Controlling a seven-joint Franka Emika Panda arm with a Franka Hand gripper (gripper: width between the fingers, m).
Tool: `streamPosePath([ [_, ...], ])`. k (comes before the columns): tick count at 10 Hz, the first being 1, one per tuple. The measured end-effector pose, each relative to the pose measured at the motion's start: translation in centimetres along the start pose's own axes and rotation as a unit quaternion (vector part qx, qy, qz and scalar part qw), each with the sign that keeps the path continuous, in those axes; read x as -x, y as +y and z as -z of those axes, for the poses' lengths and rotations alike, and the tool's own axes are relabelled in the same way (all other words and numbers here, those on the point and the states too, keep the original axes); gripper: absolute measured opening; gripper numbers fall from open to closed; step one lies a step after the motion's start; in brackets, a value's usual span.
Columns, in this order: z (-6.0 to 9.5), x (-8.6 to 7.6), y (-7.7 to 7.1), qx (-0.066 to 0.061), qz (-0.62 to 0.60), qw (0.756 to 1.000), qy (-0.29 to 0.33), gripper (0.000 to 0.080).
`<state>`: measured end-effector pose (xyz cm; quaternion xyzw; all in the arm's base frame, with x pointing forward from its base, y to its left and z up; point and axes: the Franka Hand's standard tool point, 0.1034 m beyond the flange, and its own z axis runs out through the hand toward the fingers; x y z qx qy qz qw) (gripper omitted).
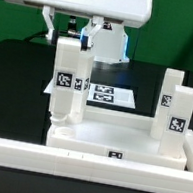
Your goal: Assemble desk
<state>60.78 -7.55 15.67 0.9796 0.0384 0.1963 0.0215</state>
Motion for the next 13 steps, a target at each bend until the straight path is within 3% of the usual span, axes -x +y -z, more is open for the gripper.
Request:
streamPosePath([
  [6, -0.21, 0.23, -0.24, -0.006, -0.017, 1.000, -0.008, 0.0292],
  [13, -0.83, 0.85, -0.90, -0.004, -0.015, 1.000, -0.010, 0.0292],
])
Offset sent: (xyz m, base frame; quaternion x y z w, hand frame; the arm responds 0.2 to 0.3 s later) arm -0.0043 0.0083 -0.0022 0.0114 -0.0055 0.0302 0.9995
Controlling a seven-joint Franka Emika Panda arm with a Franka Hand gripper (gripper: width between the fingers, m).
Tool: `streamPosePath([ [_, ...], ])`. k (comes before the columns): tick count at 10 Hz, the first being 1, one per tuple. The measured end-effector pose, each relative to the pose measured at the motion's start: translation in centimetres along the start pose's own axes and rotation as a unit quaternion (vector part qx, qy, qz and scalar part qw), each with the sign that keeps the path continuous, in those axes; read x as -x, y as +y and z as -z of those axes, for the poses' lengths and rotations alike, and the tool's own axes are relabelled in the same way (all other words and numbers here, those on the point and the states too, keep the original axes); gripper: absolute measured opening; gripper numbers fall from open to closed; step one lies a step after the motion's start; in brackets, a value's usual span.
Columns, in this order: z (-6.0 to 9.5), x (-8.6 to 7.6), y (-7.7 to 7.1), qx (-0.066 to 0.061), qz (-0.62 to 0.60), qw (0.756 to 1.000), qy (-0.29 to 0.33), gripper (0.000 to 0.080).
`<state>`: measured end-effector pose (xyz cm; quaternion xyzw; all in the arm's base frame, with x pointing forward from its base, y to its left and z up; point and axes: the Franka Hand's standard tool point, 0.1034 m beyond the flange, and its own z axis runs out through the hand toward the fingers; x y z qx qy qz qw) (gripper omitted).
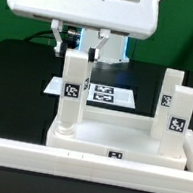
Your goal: Assemble desk
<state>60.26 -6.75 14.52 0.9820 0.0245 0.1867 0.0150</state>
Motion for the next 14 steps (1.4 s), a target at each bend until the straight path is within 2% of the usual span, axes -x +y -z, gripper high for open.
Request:
streamPosePath([
  [11, -1.1, 0.7, 0.0, 0.007, 0.003, 1.000, -0.003, 0.0292],
  [14, -1.3, 0.4, 0.2, 0.015, 0.005, 1.000, 0.008, 0.0292],
])
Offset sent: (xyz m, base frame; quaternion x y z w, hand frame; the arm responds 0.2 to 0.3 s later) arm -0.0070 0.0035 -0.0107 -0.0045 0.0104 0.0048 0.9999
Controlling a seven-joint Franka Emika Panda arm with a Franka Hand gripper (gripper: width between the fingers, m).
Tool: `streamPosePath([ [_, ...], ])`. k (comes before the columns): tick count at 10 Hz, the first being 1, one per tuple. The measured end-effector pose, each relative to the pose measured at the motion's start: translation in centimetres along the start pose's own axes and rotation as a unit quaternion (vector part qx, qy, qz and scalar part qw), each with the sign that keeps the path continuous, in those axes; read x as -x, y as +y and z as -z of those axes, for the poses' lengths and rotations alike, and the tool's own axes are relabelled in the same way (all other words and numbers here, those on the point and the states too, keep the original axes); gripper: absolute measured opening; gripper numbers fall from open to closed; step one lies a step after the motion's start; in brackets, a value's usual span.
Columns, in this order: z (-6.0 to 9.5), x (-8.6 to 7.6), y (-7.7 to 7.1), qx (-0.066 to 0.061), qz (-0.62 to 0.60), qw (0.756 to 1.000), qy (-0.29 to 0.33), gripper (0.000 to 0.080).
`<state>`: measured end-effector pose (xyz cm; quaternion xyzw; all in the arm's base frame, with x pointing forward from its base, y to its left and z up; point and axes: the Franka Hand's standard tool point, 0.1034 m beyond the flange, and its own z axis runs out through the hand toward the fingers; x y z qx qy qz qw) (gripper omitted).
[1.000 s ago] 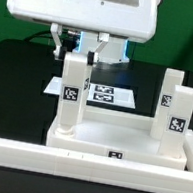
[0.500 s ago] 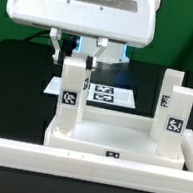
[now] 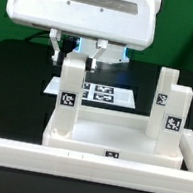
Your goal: Assemble desk
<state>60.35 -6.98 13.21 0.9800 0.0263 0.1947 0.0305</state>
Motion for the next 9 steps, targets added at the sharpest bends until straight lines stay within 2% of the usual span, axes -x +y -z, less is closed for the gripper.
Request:
streamPosePath([
  [2, 0.0, 0.0, 0.0, 0.000, 0.000, 1.000, 0.000, 0.0292],
  [4, 0.0, 0.0, 0.0, 0.000, 0.000, 1.000, 0.000, 0.0541],
  [5, 0.0, 0.0, 0.1, 0.000, 0.000, 1.000, 0.000, 0.0541],
  [6, 0.0, 0.0, 0.1, 0.000, -0.001, 1.000, 0.000, 0.0625],
  [9, 1.2, -0.7, 0.4, -0.009, 0.001, 1.000, -0.006, 0.0644],
])
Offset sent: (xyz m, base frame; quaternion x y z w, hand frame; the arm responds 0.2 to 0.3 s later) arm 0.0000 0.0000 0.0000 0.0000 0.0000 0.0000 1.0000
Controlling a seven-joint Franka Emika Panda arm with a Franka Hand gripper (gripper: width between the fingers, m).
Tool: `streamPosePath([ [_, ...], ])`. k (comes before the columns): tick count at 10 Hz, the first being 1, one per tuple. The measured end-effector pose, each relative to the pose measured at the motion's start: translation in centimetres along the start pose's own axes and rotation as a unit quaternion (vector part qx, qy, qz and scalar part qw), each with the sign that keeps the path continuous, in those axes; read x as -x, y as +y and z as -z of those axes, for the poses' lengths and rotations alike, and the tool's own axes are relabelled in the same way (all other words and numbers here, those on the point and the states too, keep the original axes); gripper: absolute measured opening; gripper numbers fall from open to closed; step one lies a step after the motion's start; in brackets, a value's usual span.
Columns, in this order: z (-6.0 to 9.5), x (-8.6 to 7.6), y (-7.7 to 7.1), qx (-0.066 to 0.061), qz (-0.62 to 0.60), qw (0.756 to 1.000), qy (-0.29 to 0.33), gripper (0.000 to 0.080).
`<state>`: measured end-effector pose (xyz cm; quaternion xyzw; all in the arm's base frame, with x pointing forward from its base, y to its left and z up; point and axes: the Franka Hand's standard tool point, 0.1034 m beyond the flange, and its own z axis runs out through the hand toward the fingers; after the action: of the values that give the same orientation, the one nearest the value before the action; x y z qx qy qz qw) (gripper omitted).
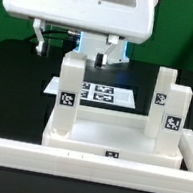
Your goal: Assemble desk
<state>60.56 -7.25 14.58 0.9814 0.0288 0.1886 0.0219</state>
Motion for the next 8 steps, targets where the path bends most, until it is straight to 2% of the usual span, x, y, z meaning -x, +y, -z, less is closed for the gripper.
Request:
streamPosePath([
  [2, 0.74, -0.82, -0.03, -0.005, 0.002, 1.000, -0.002, 0.0649],
  [3, 0.66, -0.78, -0.02, -0.005, 0.002, 1.000, -0.003, 0.0649],
  [4, 0.55, -0.59, -0.28, -0.010, 0.001, 1.000, -0.012, 0.0649],
  [6, 0.21, -0.30, -0.14, -0.010, 0.000, 1.000, -0.020, 0.0649],
  [7, -0.12, 0.13, -0.69, -0.025, -0.005, 0.998, -0.059, 0.0649],
  [8, -0.24, -0.02, -0.78, -0.032, -0.002, 0.995, -0.092, 0.0649],
])
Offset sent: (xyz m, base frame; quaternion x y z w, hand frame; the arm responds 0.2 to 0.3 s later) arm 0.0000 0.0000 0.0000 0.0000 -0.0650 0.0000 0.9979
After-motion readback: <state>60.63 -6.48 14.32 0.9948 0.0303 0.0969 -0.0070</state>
